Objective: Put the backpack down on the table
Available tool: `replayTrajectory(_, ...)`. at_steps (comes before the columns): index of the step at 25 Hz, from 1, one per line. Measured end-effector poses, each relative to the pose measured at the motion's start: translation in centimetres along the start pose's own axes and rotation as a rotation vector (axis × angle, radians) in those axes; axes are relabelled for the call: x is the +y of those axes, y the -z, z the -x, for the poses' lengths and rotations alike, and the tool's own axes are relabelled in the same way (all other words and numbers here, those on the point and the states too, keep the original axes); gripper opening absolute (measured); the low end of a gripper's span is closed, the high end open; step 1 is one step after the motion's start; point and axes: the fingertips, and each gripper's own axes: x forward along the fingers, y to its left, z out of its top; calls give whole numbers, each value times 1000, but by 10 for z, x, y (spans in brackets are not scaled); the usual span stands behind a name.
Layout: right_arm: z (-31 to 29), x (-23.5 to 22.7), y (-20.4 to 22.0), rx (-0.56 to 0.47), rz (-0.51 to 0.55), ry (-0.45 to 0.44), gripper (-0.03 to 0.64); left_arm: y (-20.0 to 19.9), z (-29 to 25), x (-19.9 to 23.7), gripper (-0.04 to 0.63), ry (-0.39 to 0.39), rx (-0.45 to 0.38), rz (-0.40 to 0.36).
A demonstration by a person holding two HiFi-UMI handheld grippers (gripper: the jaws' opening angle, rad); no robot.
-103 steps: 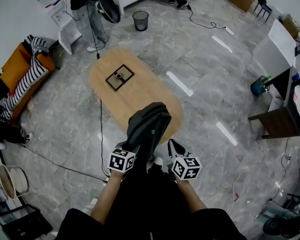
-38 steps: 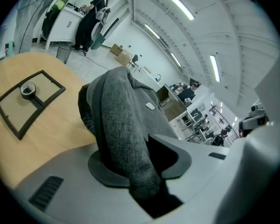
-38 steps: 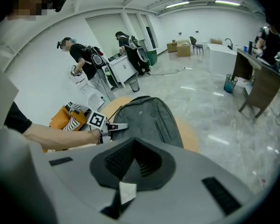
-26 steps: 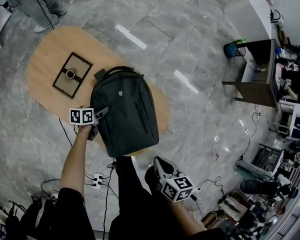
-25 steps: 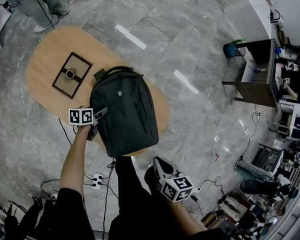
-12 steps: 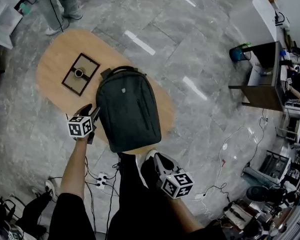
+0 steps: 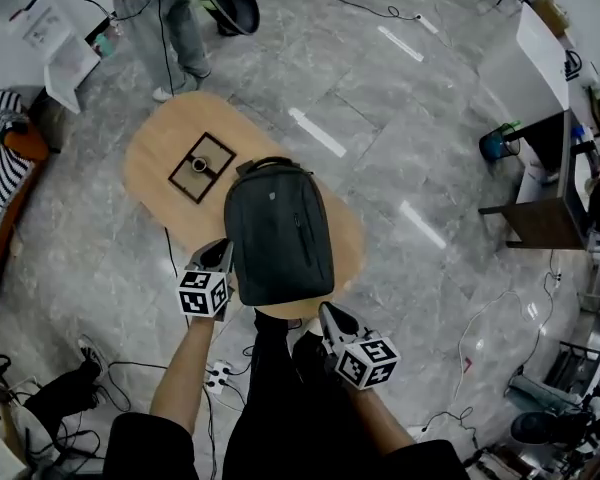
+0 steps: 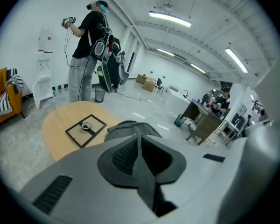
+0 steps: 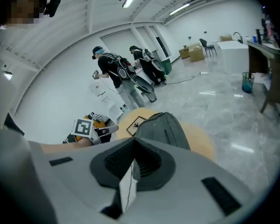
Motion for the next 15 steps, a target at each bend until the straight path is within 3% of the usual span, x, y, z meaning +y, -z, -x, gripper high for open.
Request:
replayTrajectory(6, 36, 8, -10, -48, 31, -89, 11, 6, 53, -84, 32, 29, -37, 34)
replayTrajectory(15, 96, 7, -3, -103, 92, -140, 9, 25, 123, -180, 32, -19, -90, 47)
